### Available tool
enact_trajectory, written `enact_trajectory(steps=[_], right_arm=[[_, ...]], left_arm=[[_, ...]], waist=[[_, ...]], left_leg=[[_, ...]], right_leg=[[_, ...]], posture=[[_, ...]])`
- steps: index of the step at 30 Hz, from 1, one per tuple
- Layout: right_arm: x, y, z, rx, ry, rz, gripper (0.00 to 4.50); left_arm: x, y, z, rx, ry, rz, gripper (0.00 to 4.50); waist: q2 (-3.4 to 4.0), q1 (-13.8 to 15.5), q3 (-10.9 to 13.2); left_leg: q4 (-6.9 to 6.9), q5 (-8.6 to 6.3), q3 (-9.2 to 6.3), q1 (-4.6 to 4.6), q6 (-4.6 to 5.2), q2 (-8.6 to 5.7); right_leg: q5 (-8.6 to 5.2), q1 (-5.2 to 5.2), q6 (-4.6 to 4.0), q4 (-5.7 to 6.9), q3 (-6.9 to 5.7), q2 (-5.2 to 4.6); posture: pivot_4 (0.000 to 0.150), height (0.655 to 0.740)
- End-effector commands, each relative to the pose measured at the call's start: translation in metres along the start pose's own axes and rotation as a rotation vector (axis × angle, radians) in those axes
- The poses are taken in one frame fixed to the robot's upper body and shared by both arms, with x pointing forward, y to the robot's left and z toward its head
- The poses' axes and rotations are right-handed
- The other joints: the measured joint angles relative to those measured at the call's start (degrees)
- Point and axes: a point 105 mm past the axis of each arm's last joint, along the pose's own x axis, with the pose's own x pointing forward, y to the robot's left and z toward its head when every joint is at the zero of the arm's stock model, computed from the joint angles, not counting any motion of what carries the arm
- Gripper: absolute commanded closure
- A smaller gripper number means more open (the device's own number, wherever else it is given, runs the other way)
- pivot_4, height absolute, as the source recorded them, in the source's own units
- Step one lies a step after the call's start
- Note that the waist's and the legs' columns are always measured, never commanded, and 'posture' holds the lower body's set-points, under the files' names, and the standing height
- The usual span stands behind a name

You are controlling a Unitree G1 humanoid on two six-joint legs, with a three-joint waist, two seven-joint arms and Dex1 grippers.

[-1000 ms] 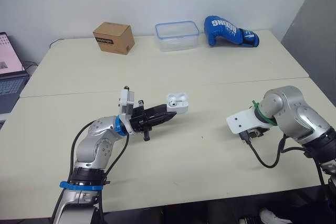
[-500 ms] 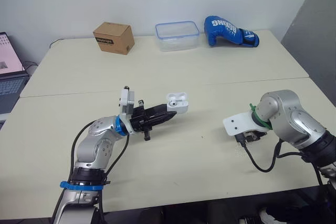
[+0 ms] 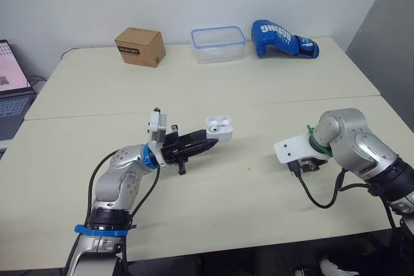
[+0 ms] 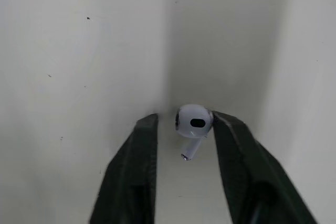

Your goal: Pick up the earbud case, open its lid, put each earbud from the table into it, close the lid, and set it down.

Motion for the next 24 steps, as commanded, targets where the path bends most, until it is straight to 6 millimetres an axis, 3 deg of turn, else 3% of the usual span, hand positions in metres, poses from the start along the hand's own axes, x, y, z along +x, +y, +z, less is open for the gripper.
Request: enact_trajectory(steps=[1,22,24], right_arm=[[-0.0044,0.0019,-0.0023,0.007,0.03,0.042,3.34],[-0.0035,0.0034,-0.0046,-0.049,0.104,0.062,3.34],[-0.0038,0.0036,-0.0042,-0.053,0.103,0.06,3.73]], left_arm=[[0.0043,-0.0051,0.0098,0.057,-0.018,-0.022,3.7],[0.006,-0.0049,0.009,0.061,-0.024,-0.016,3.7],[0.0063,-0.0049,0.009,0.061,-0.024,-0.016,3.7]], waist=[[0.0,-0.05,0.0],[0.0,0.01,0.0],[0.0,0.01,0.0]], left_leg=[[0.0,0.0,0.0,0.01,0.0,0.0],[0.0,0.0,-0.01,0.0,0.0,-0.01],[0.0,0.0,-0.01,0.0,0.0,-0.01]], right_leg=[[0.0,0.0,0.0,0.0,0.0,0.0],[0.0,0.01,0.0,-0.01,-0.01,0.0],[0.0,0.01,0.0,-0.01,0.0,0.0]], posture=[[0.15,0.7307],[0.15,0.7307],[0.15,0.7307]])
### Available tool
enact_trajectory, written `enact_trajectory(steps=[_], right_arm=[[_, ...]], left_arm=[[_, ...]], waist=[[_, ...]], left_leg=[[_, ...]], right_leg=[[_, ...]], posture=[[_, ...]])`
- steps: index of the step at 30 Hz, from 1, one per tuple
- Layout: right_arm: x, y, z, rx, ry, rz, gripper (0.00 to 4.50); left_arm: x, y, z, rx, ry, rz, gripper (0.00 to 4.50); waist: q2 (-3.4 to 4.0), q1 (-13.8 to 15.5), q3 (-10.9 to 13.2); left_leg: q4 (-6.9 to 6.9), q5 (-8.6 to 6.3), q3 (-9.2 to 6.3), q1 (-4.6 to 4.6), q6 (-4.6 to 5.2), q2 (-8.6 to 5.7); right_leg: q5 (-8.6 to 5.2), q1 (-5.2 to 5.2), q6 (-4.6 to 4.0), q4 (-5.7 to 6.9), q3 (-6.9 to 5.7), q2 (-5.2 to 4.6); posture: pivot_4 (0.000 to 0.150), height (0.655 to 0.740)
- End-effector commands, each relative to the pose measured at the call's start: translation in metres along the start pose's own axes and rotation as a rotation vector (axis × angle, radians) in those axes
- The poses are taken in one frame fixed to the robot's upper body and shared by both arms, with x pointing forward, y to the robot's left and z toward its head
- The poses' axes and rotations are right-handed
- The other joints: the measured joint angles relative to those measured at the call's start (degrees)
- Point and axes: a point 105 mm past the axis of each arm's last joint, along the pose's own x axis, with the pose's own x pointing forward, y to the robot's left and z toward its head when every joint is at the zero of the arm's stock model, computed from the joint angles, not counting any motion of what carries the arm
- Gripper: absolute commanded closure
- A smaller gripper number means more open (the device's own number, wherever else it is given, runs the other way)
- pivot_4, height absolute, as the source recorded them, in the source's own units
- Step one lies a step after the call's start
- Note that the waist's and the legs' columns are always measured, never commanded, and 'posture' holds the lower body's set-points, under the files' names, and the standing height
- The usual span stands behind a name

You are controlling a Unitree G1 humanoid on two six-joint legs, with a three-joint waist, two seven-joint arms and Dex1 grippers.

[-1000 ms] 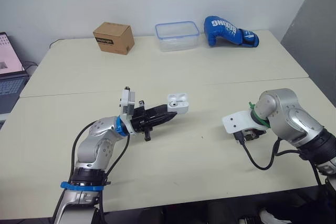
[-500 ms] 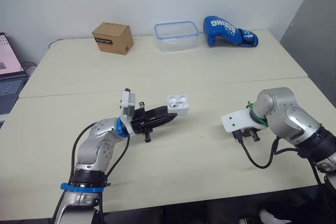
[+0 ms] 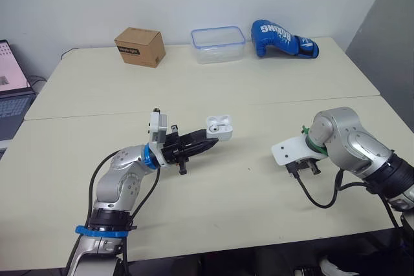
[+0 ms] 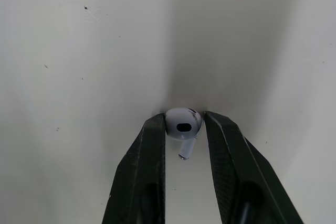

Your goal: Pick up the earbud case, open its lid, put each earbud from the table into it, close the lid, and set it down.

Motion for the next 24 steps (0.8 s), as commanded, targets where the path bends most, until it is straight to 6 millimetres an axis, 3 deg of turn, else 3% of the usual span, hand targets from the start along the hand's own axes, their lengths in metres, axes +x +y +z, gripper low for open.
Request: enact_trajectory(steps=[1,2,9,14,24], right_arm=[[-0.004,0.006,-0.006,-0.007,0.037,0.045,3.91],[-0.004,0.006,-0.005,-0.009,0.036,0.045,4.11],[-0.007,0.007,-0.003,0.003,0.02,0.043,4.1],[-0.025,0.001,0.002,0.085,-0.059,-0.005,4.1],[-0.054,-0.012,0.023,0.479,-0.55,-0.259,4.1]], left_arm=[[0.005,-0.005,0.009,0.048,-0.019,-0.03,3.7],[0.005,-0.005,0.009,0.047,-0.018,-0.03,3.7],[0.005,-0.005,0.009,0.05,-0.017,-0.03,3.7],[0.005,-0.003,0.008,0.048,-0.018,-0.027,3.7],[0.004,0.004,0.005,0.029,-0.042,-0.029,3.7]], waist=[[0.0,0.0,0.0],[0.0,0.0,0.0],[0.0,0.01,0.0],[0.0,0.01,0.0],[-0.01,0.21,0.0]], left_leg=[[0.0,0.0,0.0,0.0,0.0,0.0],[0.0,0.0,0.0,0.0,0.0,0.0],[-0.01,0.0,0.0,-0.01,0.0,0.0],[-0.02,0.0,0.0,-0.02,0.0,0.0],[-0.02,0.0,-0.06,-0.05,0.0,-0.01]], right_leg=[[0.0,0.0,0.0,0.0,0.0,0.0],[0.0,0.0,0.0,0.0,0.0,0.0],[0.0,-0.01,0.0,-0.01,-0.01,0.0],[0.0,-0.03,0.0,-0.01,0.0,0.0],[0.0,-0.03,0.0,-0.01,-0.03,-0.01]], posture=[[0.15,0.7307],[0.15,0.7307],[0.15,0.7307],[0.15,0.7307],[0.15,0.7307]])
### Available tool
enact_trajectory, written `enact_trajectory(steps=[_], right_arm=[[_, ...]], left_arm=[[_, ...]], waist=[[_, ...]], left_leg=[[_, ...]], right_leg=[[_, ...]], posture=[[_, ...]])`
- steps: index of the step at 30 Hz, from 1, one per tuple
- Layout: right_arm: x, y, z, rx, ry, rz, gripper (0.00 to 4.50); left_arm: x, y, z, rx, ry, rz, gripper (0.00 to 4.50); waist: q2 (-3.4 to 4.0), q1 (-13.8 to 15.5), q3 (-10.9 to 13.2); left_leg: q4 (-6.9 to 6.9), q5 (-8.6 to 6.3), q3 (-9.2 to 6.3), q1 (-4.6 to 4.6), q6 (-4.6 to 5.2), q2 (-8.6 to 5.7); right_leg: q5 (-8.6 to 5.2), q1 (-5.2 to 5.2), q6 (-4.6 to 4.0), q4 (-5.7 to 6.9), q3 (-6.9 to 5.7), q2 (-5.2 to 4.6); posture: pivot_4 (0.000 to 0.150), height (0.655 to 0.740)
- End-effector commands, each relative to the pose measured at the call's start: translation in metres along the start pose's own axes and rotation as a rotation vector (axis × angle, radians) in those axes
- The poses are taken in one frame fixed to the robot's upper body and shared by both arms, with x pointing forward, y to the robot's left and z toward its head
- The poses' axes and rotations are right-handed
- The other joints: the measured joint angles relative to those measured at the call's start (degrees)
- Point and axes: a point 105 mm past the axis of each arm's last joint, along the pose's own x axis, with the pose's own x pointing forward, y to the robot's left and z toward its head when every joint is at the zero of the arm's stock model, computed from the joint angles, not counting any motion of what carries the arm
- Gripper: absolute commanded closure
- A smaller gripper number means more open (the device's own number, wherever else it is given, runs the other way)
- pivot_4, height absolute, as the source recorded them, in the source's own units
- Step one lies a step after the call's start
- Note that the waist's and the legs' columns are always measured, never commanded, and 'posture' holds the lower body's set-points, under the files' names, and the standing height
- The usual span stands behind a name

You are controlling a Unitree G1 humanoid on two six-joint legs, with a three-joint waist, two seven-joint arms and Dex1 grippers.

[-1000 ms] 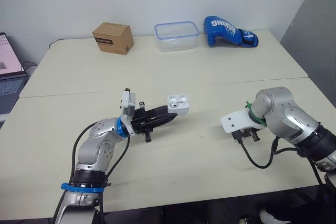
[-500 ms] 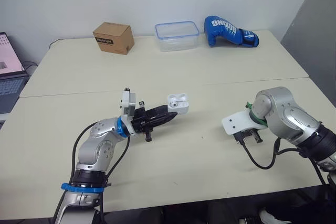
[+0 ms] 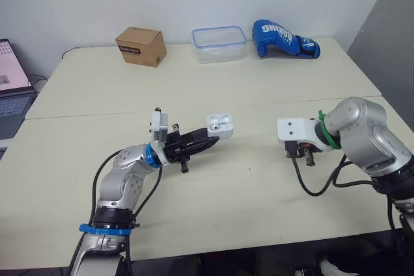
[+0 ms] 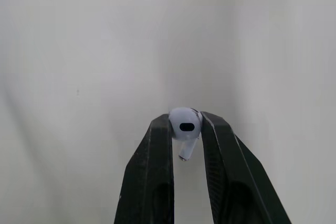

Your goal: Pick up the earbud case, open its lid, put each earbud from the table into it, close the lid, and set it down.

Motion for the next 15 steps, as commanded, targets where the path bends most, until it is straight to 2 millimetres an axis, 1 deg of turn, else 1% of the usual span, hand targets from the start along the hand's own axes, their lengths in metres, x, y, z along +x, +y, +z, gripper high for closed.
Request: enact_trajectory(steps=[1,4,6,8,10,12,15], right_arm=[[-0.017,0.001,0.023,0.14,-0.255,-0.106,4.1],[-0.028,0.005,0.043,0.263,-0.523,-0.202,4.1],[-0.037,0.006,0.052,0.333,-0.661,-0.265,4.1],[-0.044,0.014,0.063,0.388,-0.781,-0.268,4.1],[-0.049,0.02,0.071,0.413,-0.873,-0.275,4.1],[-0.053,0.021,0.081,0.465,-0.956,-0.286,4.1],[-0.054,0.021,0.092,0.521,-1.006,-0.258,4.1]], left_arm=[[0.001,0.001,0.007,0.03,-0.024,-0.03,3.7],[0.0,0.004,0.005,0.026,-0.026,-0.044,3.7],[-0.001,0.006,0.005,0.026,-0.026,-0.053,3.7],[-0.002,0.007,0.004,0.027,-0.025,-0.059,3.7],[-0.002,0.009,0.002,0.027,-0.022,-0.064,3.7],[-0.002,0.009,0.0,0.024,-0.015,-0.073,3.7],[-0.002,0.01,-0.001,0.026,-0.01,-0.079,3.7]], waist=[[0.0,0.02,0.0],[-0.01,0.02,-0.01],[0.01,0.03,-0.01],[0.02,0.01,-0.02],[0.02,-0.05,-0.02],[0.02,-0.09,-0.02],[0.03,-0.2,-0.03]], left_leg=[[-0.01,0.0,-0.01,0.0,0.0,0.0],[0.02,0.0,-0.02,-0.02,0.0,-0.01],[0.02,0.0,-0.05,-0.01,0.0,-0.01],[0.02,0.0,-0.1,-0.01,0.0,-0.03],[0.01,0.0,-0.14,-0.01,0.0,-0.05],[0.0,0.0,-0.13,0.0,0.0,-0.04],[0.0,0.0,-0.14,0.04,0.0,-0.03]], right_leg=[[0.0,-0.01,0.0,0.0,0.0,0.0],[0.0,-0.03,-0.01,0.05,0.01,-0.01],[0.01,-0.02,-0.01,0.06,-0.01,-0.01],[0.01,0.0,-0.01,0.06,-0.02,-0.01],[0.01,0.01,-0.01,0.05,-0.04,-0.01],[0.01,0.0,-0.01,0.07,-0.03,-0.01],[0.01,-0.01,-0.01,0.13,-0.03,0.02]], posture=[[0.15,0.7307],[0.15,0.7307],[0.15,0.7307],[0.15,0.7307],[0.15,0.7307],[0.15,0.7307],[0.15,0.7307]])
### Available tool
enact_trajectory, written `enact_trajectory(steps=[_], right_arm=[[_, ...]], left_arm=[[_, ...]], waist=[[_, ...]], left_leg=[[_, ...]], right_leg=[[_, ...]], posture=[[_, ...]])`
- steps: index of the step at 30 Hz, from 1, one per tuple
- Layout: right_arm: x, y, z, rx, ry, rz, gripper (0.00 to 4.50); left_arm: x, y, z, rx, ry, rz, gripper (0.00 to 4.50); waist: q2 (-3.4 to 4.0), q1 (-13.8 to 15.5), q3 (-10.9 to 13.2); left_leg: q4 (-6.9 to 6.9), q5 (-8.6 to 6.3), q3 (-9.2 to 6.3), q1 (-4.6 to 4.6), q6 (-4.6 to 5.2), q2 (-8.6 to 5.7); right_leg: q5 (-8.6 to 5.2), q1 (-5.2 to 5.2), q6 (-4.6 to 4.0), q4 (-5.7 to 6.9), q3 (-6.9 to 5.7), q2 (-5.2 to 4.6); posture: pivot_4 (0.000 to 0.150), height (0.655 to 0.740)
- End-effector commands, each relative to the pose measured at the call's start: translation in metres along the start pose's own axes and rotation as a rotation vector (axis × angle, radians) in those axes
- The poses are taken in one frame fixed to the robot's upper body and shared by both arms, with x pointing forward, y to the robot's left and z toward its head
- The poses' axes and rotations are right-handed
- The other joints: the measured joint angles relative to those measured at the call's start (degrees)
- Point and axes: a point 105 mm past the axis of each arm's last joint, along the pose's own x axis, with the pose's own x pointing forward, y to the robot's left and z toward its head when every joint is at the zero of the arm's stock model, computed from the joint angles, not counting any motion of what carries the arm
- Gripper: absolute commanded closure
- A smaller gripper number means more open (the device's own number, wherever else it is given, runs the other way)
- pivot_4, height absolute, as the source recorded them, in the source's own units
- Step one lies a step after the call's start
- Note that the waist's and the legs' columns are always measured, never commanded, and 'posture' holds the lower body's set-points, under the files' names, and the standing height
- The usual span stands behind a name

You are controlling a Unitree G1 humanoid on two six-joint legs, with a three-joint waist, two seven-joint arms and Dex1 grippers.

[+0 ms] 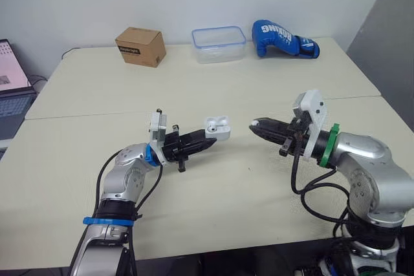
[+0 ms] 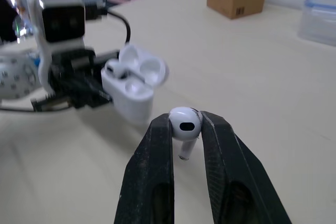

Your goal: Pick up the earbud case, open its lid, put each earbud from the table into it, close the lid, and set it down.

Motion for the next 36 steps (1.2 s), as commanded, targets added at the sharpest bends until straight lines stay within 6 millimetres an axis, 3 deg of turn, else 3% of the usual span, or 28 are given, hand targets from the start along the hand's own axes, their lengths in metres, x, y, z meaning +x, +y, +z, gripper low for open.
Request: enact_trajectory(steps=[1,12,25,36], right_arm=[[0.004,0.009,0.018,0.016,-0.062,0.008,4.1],[0.03,0.027,0.024,0.058,-0.052,0.075,4.1],[0.037,0.025,0.01,0.028,-0.037,0.039,4.1],[0.036,0.018,0.01,-0.009,-0.037,0.016,4.1]], left_arm=[[0.006,0.0,0.01,0.058,-0.009,-0.035,3.7],[0.011,0.001,0.016,0.094,-0.009,-0.047,3.7],[0.014,-0.002,0.023,0.101,-0.021,-0.062,3.7],[0.014,-0.004,0.026,0.105,-0.026,-0.059,3.7]], waist=[[0.0,-0.05,0.0],[0.01,-0.2,-0.01],[0.01,-0.23,-0.01],[0.01,-0.22,-0.01]], left_leg=[[0.0,0.0,0.0,0.0,0.0,0.0],[-0.01,0.0,-0.02,0.0,0.0,-0.01],[-0.01,0.0,-0.01,0.0,0.0,0.0],[-0.01,0.0,0.0,0.0,0.0,0.0]], right_leg=[[0.0,0.0,0.0,0.01,0.0,0.0],[0.0,-0.01,0.0,-0.01,0.0,0.0],[0.0,0.0,0.0,-0.02,0.0,0.02],[0.0,0.0,0.0,-0.02,0.0,0.02]], posture=[[0.15,0.7307],[0.15,0.7307],[0.15,0.7307],[0.15,0.7307]])
